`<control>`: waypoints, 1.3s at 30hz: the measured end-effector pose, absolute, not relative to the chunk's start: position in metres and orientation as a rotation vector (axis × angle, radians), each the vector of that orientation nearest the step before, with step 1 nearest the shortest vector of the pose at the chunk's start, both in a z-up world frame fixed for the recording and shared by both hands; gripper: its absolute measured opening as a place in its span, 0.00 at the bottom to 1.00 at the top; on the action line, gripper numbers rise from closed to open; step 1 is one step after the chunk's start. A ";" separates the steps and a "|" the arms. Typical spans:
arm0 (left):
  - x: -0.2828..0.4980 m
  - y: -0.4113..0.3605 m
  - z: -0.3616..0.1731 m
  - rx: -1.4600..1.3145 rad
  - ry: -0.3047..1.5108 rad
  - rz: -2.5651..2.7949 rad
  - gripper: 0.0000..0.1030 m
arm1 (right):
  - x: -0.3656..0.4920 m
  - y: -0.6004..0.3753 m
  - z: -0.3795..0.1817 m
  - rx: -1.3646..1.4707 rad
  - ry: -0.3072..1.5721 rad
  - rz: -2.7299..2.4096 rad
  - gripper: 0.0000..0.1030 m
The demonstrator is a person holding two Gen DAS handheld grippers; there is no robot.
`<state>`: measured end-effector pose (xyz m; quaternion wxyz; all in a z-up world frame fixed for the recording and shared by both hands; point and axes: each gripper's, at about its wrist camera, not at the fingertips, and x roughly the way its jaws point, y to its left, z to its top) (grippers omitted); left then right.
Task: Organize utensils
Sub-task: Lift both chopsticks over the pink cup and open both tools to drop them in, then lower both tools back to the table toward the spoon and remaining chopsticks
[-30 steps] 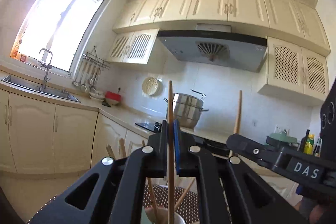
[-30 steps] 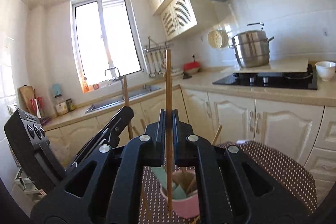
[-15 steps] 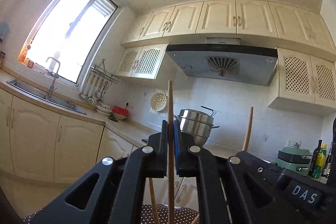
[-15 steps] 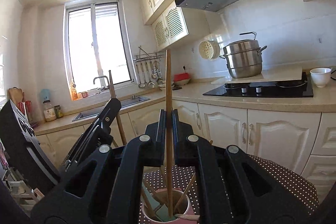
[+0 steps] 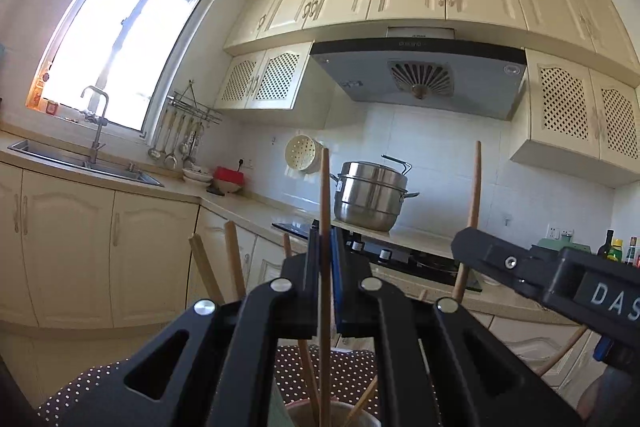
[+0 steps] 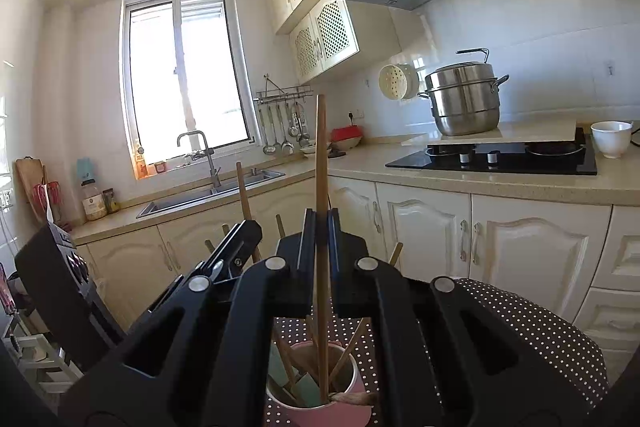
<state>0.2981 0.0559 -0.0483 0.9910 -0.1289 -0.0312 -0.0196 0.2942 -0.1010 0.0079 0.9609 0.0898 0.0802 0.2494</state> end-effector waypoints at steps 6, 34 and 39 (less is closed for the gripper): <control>0.290 0.063 -0.051 -0.267 0.002 -0.068 0.26 | 0.288 -0.101 0.004 0.158 0.174 0.491 0.06; 0.228 0.092 -0.039 -0.225 0.199 -0.060 0.70 | 0.254 -0.093 -0.007 0.082 0.250 0.433 0.30; 0.212 0.094 -0.032 -0.248 0.204 -0.065 0.71 | 0.234 -0.100 0.007 0.094 0.201 0.453 0.46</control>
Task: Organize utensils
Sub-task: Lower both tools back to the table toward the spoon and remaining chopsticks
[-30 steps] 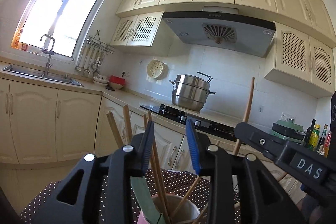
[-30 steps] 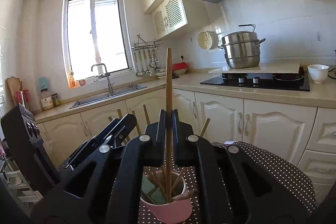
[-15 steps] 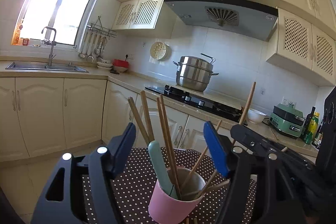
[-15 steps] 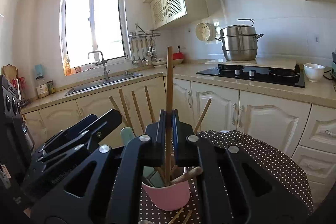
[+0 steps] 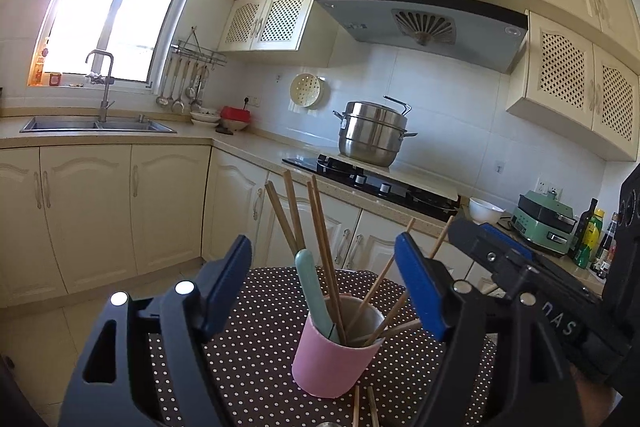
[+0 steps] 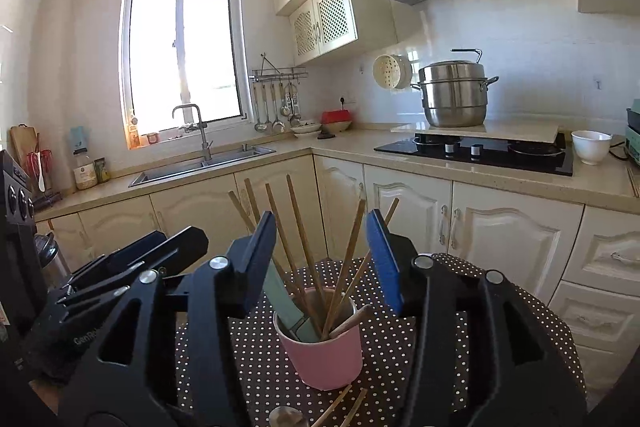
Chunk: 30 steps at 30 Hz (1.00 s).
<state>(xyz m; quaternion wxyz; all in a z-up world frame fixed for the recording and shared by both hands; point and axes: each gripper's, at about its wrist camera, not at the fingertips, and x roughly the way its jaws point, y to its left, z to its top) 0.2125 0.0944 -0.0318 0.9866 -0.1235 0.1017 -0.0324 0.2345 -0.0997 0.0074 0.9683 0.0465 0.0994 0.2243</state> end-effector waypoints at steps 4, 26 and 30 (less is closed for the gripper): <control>0.199 0.093 -0.029 -0.250 0.224 -0.071 0.71 | 0.218 -0.108 0.014 0.089 0.181 0.455 0.46; 0.217 0.051 -0.162 -0.136 0.898 -0.149 0.71 | 0.214 -0.130 -0.116 -0.004 0.723 0.416 0.45; 0.228 0.035 -0.179 -0.068 0.966 -0.146 0.71 | 0.216 -0.135 -0.126 0.005 0.753 0.415 0.45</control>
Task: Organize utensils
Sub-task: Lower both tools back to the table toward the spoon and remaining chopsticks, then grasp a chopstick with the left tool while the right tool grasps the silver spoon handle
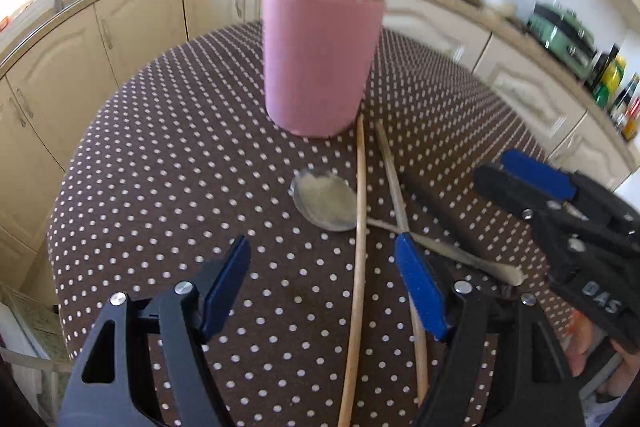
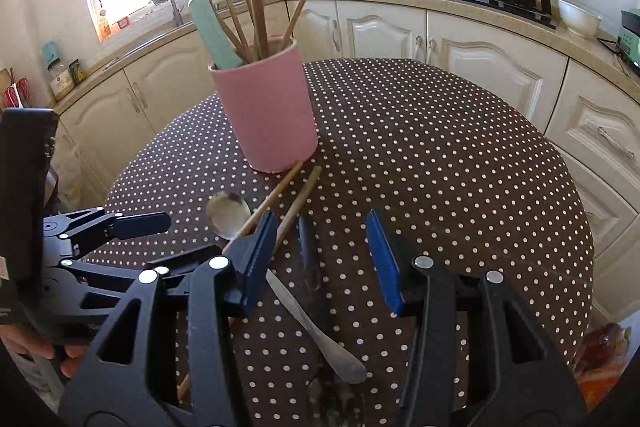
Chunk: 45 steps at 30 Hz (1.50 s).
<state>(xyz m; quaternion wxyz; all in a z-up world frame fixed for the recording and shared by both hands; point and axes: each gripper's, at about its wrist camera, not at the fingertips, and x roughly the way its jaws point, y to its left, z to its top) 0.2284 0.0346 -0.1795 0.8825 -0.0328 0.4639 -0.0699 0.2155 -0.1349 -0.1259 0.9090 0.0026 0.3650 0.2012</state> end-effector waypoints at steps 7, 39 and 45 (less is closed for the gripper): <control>0.241 0.010 -0.191 0.070 0.989 -0.113 0.40 | 0.218 -0.143 -0.134 0.010 0.774 0.409 0.45; 0.240 0.088 -0.181 -0.114 1.038 -0.054 0.31 | 0.259 -0.035 -0.145 -0.469 1.041 0.680 0.32; 0.264 0.080 -0.179 -0.029 1.061 -0.043 0.31 | 0.270 -0.040 -0.141 -0.480 1.106 0.692 0.27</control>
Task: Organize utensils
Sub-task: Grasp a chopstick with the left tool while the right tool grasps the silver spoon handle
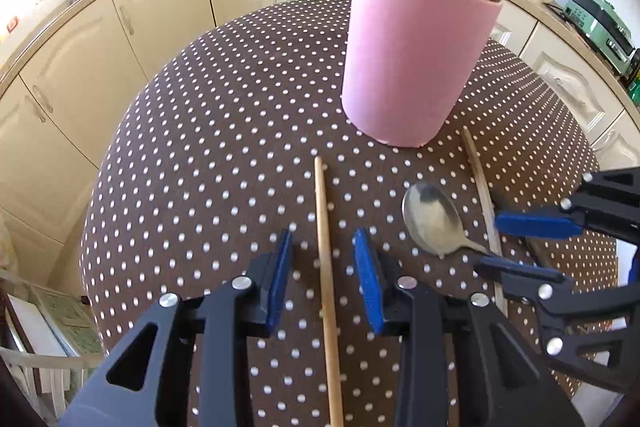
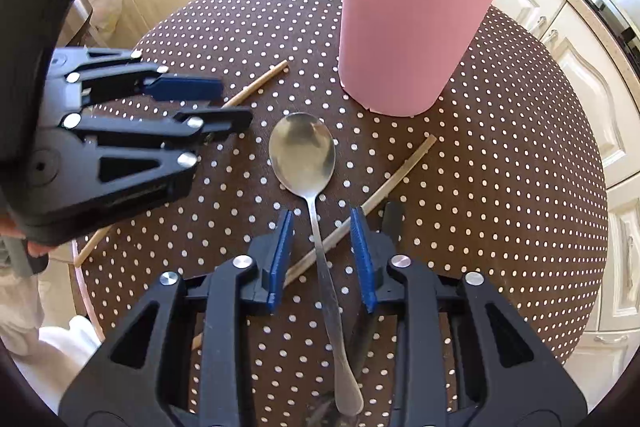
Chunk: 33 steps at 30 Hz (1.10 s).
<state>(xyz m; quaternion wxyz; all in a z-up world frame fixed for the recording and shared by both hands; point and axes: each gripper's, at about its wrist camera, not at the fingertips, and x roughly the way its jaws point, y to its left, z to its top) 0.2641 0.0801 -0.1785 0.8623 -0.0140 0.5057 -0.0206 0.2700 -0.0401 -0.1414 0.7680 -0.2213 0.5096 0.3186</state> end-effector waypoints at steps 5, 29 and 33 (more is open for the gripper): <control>0.274 0.075 -0.178 -0.019 1.047 -0.020 0.09 | 0.276 -0.046 -0.147 -0.493 1.143 0.678 0.20; 0.216 0.105 -0.151 -0.163 0.857 -0.046 0.05 | 0.290 -0.025 -0.147 -0.588 1.153 0.720 0.19; 0.207 0.110 -0.135 -0.187 0.799 -0.057 0.05 | 0.287 -0.028 -0.146 -0.583 1.158 0.728 0.19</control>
